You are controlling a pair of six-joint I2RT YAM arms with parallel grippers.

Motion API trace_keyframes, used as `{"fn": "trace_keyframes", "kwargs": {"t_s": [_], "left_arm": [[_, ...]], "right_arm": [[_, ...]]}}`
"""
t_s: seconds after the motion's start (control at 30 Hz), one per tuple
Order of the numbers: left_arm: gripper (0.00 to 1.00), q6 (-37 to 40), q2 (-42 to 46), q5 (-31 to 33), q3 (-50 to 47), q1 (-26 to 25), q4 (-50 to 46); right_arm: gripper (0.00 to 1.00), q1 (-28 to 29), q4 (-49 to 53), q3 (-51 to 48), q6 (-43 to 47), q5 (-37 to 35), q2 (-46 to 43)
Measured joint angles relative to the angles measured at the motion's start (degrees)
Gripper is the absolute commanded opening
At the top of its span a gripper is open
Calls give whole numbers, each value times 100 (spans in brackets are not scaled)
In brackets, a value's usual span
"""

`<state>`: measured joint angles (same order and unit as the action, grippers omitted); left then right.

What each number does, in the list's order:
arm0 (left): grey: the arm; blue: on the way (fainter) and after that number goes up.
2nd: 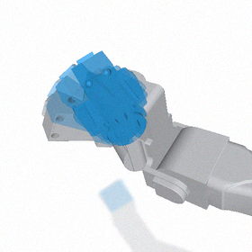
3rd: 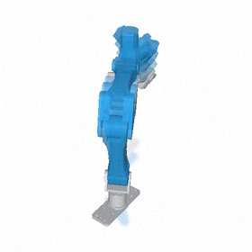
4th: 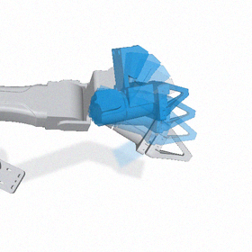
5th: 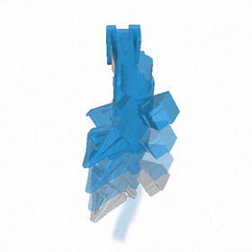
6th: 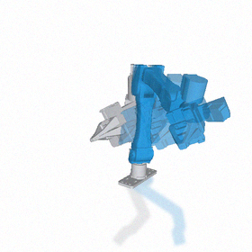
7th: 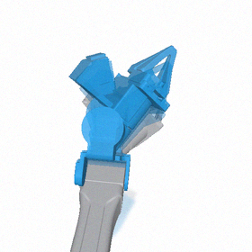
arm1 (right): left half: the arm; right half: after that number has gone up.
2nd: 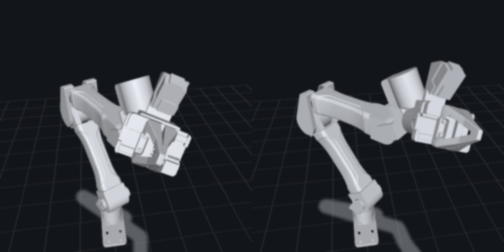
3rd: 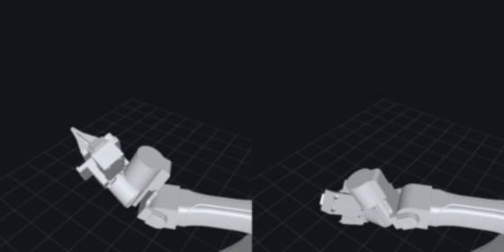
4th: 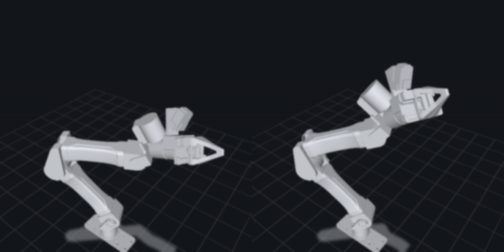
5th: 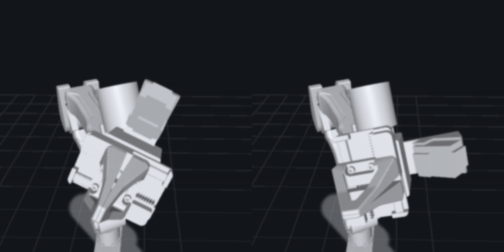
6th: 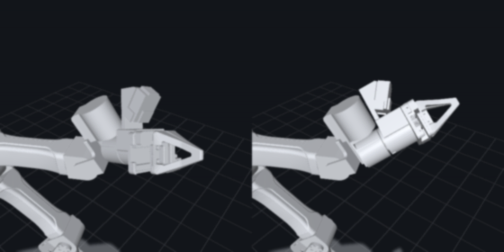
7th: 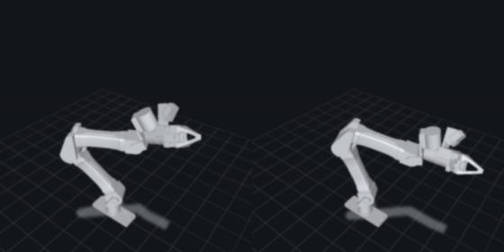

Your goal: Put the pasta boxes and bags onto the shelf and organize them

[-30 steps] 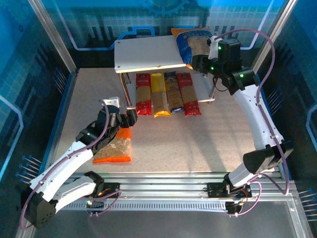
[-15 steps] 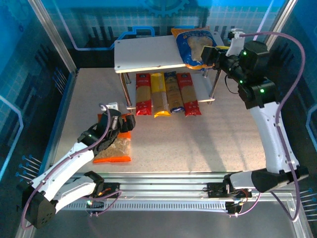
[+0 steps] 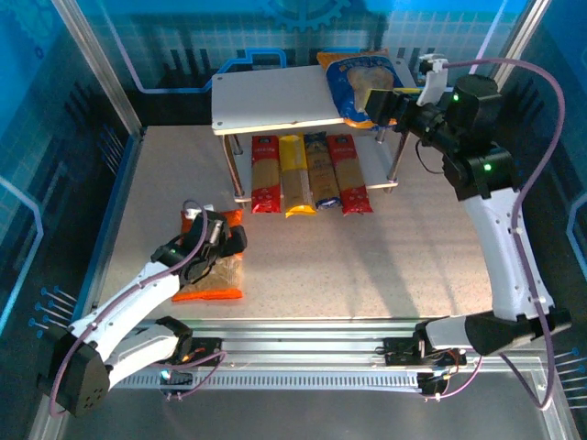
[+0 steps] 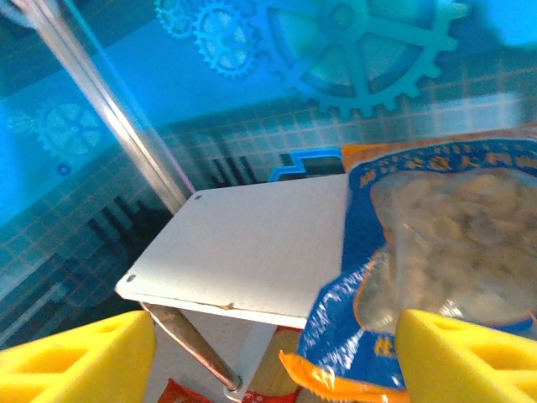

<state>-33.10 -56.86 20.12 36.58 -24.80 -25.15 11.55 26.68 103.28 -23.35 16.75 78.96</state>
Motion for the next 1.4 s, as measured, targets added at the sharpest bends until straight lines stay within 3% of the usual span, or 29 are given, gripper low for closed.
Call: {"fn": "trace_keyframes", "kwargs": {"t_s": [0.17,0.4,0.6,0.83,1.13,1.4], "left_arm": [[99,2,160,-197,0,0,144],[99,61,31,-424,52,11,142],[99,212,-216,-614,494,28,111],[99,350,-542,-813,1025,33,76],[99,361,-597,-907,1152,37,-7],[99,363,-673,-949,1161,37,-7]], "right_arm": [[79,-297,-448,553,376,782,535],[82,-424,-1565,1222,599,529,868],[82,-522,-2863,181,321,-74,503],[82,-509,-3497,-667,22,-293,468],[82,-472,-4048,-785,-291,-326,463],[82,-17,-4520,-761,-595,-413,647]]}}
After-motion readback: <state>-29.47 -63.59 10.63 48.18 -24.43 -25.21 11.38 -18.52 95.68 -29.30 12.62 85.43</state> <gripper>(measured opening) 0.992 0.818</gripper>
